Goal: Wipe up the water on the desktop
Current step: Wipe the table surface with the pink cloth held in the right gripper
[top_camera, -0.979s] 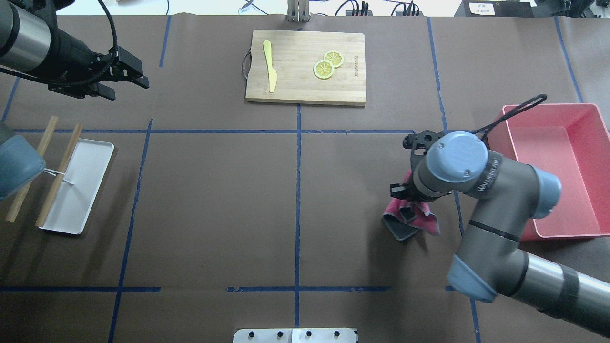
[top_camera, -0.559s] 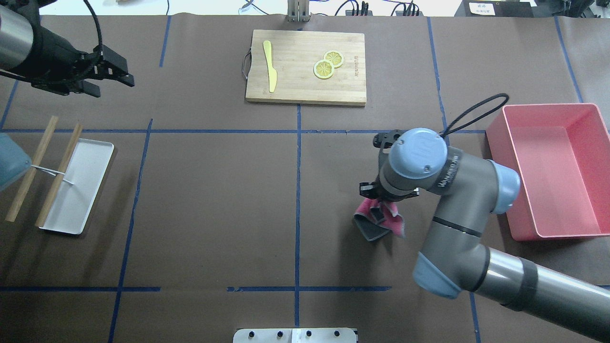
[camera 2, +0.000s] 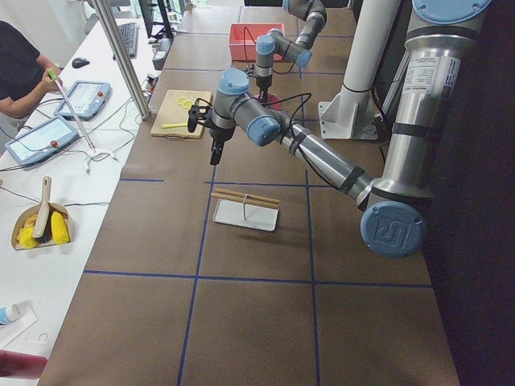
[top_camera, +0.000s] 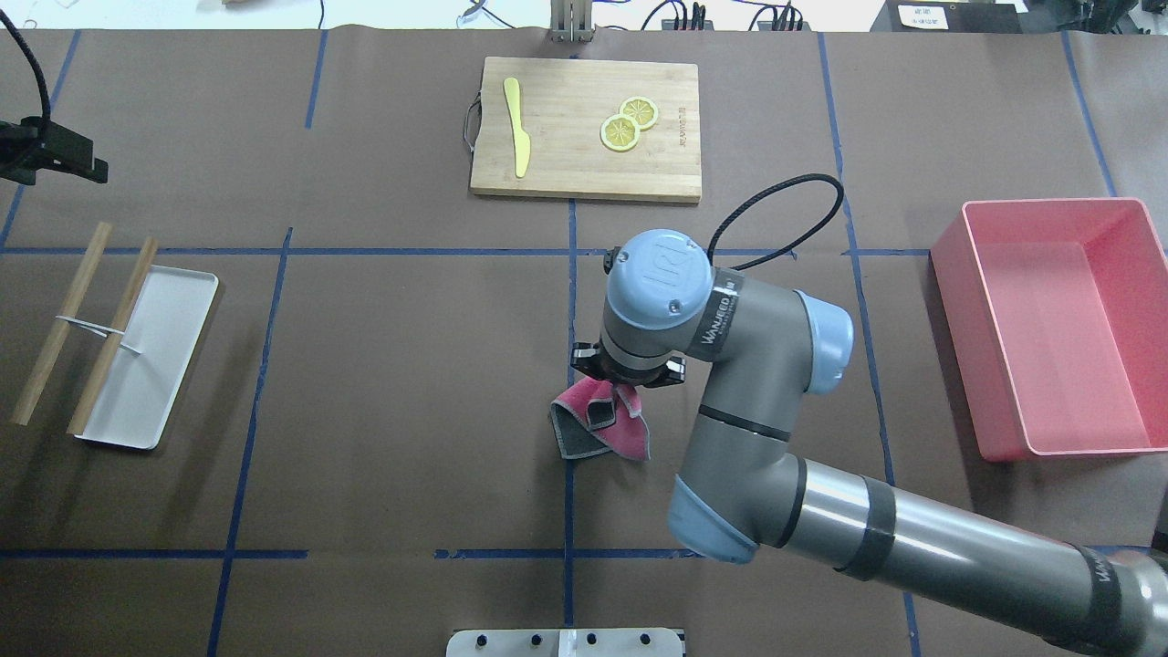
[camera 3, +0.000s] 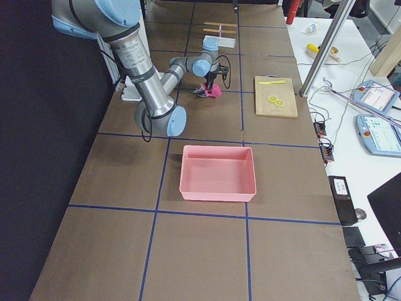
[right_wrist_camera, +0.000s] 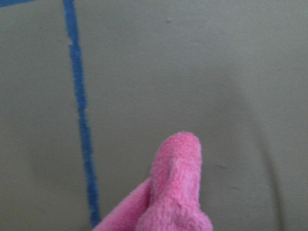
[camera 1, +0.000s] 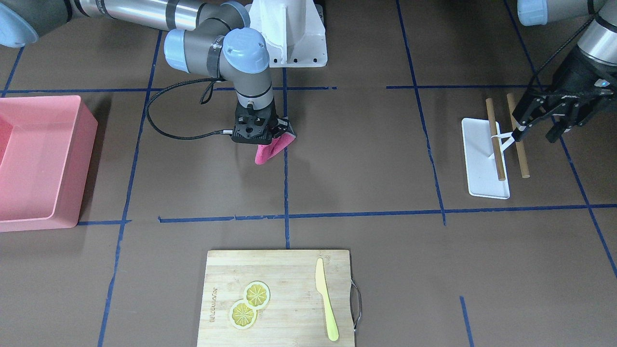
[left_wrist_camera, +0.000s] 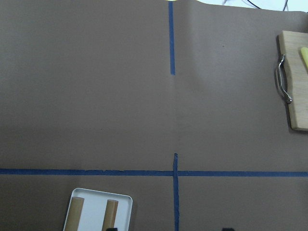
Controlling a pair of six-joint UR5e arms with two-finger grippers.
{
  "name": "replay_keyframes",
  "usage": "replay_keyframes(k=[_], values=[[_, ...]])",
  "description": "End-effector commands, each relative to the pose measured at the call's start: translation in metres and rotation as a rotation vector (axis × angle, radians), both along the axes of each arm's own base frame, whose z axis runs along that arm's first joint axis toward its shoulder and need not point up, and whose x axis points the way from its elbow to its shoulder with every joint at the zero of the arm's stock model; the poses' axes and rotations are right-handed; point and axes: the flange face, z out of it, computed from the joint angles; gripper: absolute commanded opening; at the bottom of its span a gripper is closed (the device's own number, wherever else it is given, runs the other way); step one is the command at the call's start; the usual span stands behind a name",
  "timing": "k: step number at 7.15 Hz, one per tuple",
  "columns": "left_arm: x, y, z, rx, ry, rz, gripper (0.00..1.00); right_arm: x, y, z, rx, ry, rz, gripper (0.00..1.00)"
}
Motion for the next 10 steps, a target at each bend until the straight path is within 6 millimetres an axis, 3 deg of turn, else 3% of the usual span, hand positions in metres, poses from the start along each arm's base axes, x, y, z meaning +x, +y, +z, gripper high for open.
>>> replay_keyframes(k=[1,3,4,5,6,7,8,10], values=[[-0.023,0.001,0.021,0.043,-0.051,0.033,0.81,0.089,0.010,0.065,0.040,0.020,-0.060,0.00],[-0.041,0.008,0.044,0.068,-0.095,0.068,0.81,0.155,0.002,0.137,0.073,0.092,-0.125,0.00],[-0.044,0.010,0.048,0.076,-0.104,0.077,0.81,0.170,-0.002,0.153,0.086,0.114,-0.142,0.00],[-0.048,0.011,0.052,0.070,-0.108,0.075,0.81,0.167,-0.002,0.151,0.093,0.113,-0.147,0.00],[-0.048,0.012,0.053,0.072,-0.110,0.078,0.82,0.159,-0.001,0.144,0.089,0.105,-0.141,0.00],[-0.048,0.012,0.053,0.072,-0.110,0.078,0.82,0.131,-0.003,0.108,0.072,0.064,-0.113,0.00],[-0.048,0.012,0.053,0.072,-0.111,0.077,0.83,0.095,0.008,0.085,0.041,0.039,-0.102,0.00],[-0.048,0.013,0.056,0.066,-0.113,0.077,0.83,0.037,0.010,0.029,-0.014,-0.013,-0.055,0.00]])
